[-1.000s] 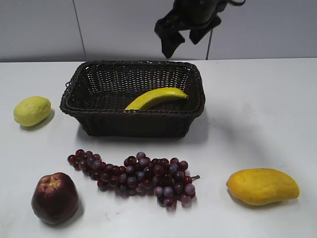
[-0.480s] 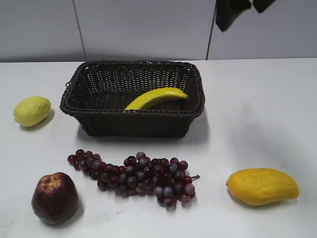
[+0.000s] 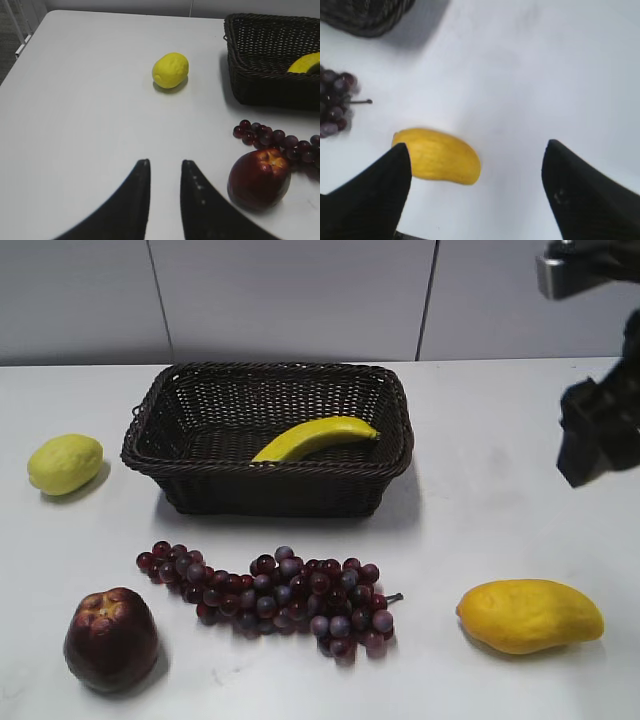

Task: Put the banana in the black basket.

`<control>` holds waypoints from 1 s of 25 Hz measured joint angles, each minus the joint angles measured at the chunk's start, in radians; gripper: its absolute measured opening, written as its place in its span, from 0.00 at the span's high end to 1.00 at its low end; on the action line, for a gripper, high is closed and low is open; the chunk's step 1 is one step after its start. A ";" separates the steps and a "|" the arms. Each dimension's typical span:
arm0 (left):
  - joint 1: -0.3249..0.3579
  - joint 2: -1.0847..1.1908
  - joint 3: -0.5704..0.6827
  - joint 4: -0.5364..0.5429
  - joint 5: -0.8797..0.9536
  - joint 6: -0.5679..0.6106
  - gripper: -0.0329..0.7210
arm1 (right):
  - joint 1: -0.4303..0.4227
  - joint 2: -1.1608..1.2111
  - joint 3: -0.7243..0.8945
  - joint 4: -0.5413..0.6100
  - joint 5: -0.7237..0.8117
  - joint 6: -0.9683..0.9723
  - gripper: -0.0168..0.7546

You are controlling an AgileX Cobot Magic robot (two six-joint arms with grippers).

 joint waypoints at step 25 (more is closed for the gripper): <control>0.000 0.000 0.000 0.000 0.000 0.000 0.69 | -0.280 -0.835 0.372 0.041 -0.011 0.065 0.20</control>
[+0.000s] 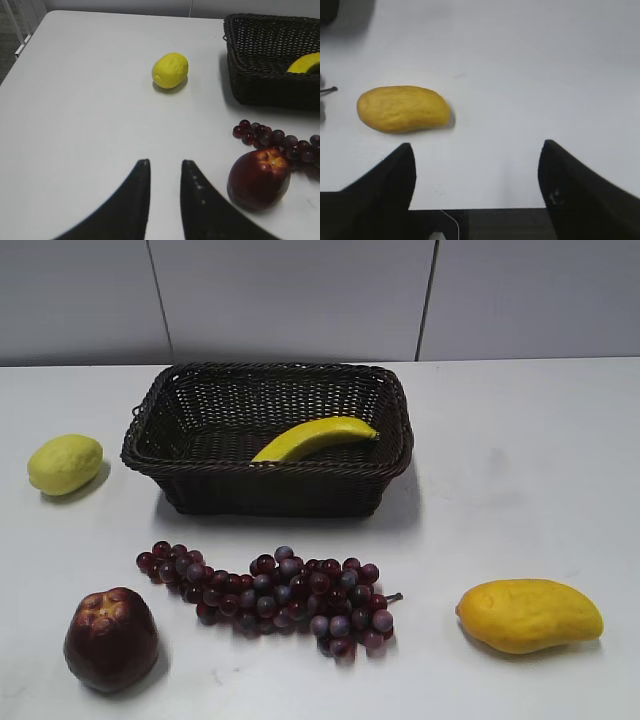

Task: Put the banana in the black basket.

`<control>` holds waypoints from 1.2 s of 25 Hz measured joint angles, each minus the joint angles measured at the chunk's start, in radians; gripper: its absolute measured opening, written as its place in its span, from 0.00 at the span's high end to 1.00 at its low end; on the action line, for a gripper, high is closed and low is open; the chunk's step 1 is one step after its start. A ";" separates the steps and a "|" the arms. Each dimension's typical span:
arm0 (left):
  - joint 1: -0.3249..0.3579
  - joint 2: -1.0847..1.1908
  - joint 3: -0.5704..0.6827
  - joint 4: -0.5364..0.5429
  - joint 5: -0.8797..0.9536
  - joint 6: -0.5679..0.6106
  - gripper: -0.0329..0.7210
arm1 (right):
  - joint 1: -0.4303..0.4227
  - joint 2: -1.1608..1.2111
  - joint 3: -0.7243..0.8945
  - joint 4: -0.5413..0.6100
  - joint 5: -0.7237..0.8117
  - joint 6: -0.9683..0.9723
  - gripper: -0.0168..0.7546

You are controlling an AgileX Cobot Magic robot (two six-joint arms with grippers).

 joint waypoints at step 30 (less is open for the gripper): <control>0.000 0.000 0.000 0.000 0.000 0.000 0.69 | -0.182 -0.497 0.216 0.123 -0.044 -0.211 0.21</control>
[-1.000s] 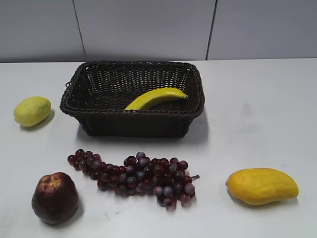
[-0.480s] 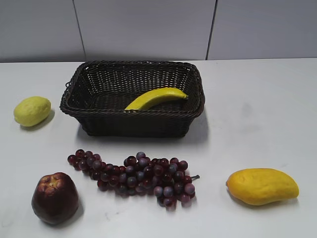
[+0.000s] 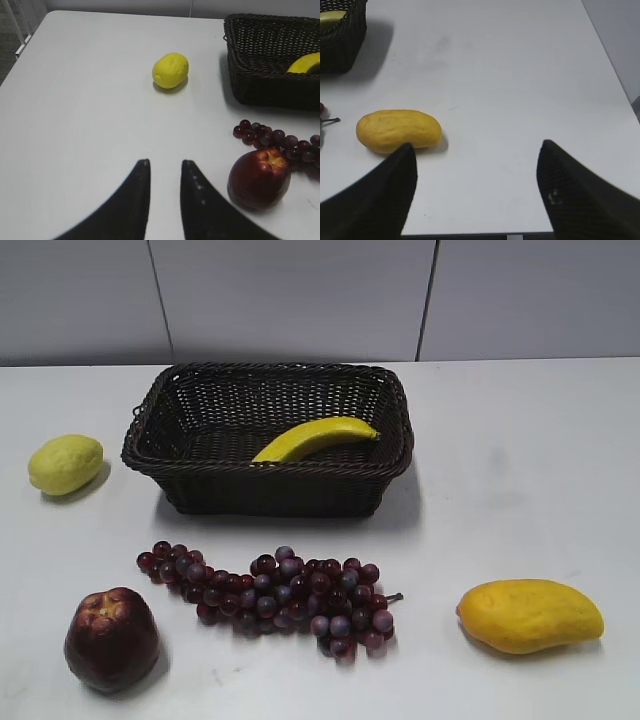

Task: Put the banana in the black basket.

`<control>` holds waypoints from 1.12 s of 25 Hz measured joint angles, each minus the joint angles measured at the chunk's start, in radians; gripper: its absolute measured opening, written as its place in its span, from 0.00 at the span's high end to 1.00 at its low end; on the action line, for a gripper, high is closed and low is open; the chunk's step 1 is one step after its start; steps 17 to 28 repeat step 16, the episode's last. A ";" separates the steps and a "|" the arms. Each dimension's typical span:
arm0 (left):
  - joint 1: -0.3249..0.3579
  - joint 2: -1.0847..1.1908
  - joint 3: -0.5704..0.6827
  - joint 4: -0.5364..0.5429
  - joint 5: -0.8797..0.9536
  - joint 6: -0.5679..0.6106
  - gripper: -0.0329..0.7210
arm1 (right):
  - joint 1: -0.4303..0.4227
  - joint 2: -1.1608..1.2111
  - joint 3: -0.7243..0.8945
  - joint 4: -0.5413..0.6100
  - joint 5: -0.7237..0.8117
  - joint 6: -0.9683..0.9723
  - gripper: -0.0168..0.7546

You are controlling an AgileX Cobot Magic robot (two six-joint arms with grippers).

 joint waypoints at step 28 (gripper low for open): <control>0.000 0.000 0.000 0.000 0.000 0.000 0.69 | 0.000 0.000 0.000 0.001 -0.001 -0.003 0.21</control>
